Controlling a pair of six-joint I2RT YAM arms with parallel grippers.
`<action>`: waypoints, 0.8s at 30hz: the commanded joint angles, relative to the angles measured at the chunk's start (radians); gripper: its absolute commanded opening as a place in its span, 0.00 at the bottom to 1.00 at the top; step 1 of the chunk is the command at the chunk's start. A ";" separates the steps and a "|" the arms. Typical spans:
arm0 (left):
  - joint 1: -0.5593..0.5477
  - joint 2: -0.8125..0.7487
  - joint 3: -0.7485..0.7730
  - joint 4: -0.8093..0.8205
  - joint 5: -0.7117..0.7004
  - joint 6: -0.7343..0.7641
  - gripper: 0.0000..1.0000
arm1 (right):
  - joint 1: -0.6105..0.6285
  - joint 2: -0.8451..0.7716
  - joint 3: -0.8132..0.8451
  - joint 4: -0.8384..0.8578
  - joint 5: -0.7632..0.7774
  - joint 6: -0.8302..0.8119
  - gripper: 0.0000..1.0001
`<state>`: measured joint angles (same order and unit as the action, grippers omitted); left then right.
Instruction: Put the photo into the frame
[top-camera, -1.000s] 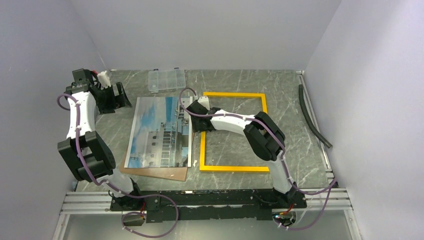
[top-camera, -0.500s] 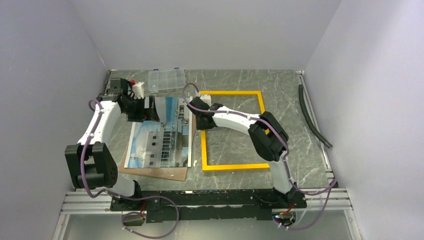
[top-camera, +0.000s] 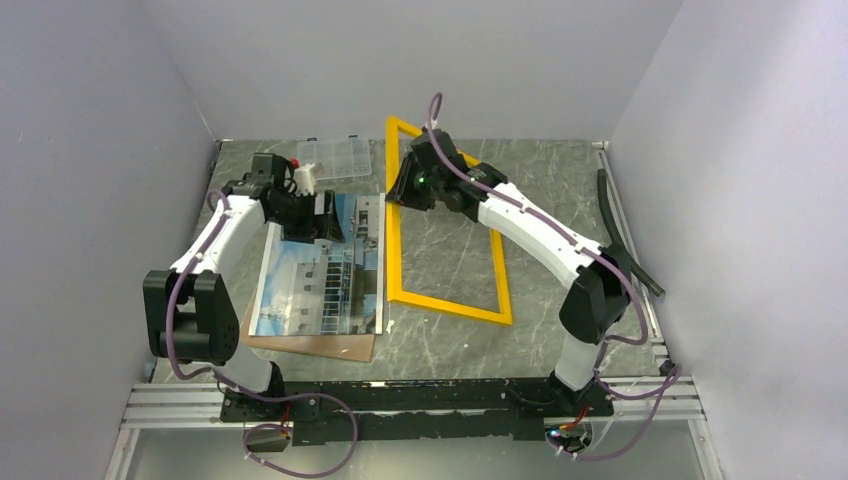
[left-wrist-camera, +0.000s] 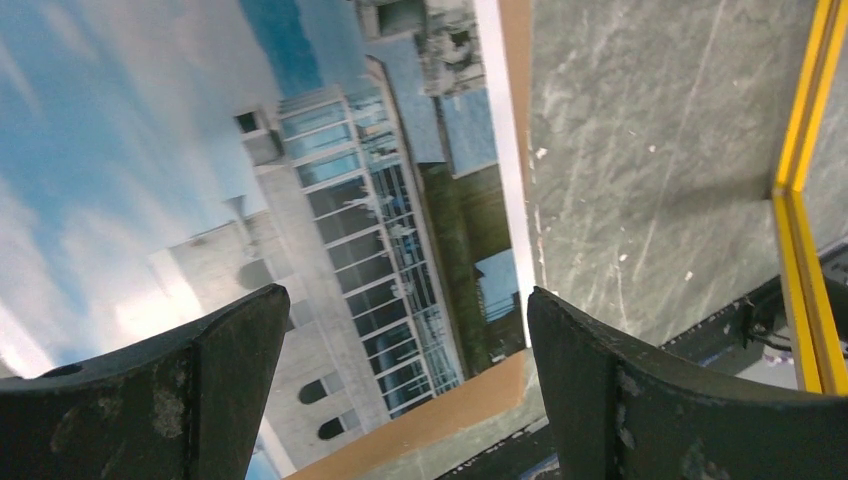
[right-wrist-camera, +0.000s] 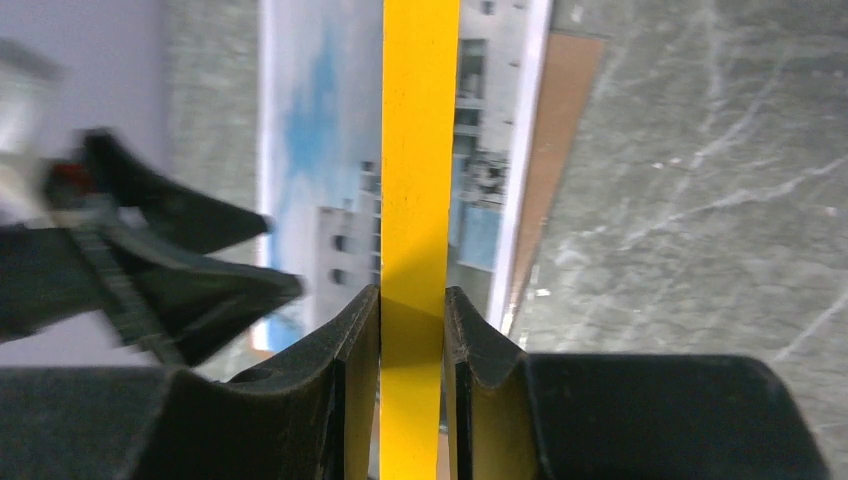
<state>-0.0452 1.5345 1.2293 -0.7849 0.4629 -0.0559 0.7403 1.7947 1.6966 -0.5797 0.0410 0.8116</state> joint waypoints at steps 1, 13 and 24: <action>-0.053 0.009 0.095 -0.004 0.054 -0.052 0.95 | -0.036 -0.073 0.071 0.090 -0.158 0.104 0.11; -0.063 -0.086 0.192 -0.028 0.149 -0.137 0.95 | -0.102 -0.057 0.104 0.284 -0.442 0.316 0.09; -0.112 -0.085 0.318 -0.034 0.142 -0.189 0.95 | -0.154 -0.091 -0.005 0.413 -0.536 0.406 0.10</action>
<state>-0.1249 1.4712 1.4746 -0.8303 0.5827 -0.2050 0.6151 1.7584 1.7275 -0.2974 -0.4446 1.1763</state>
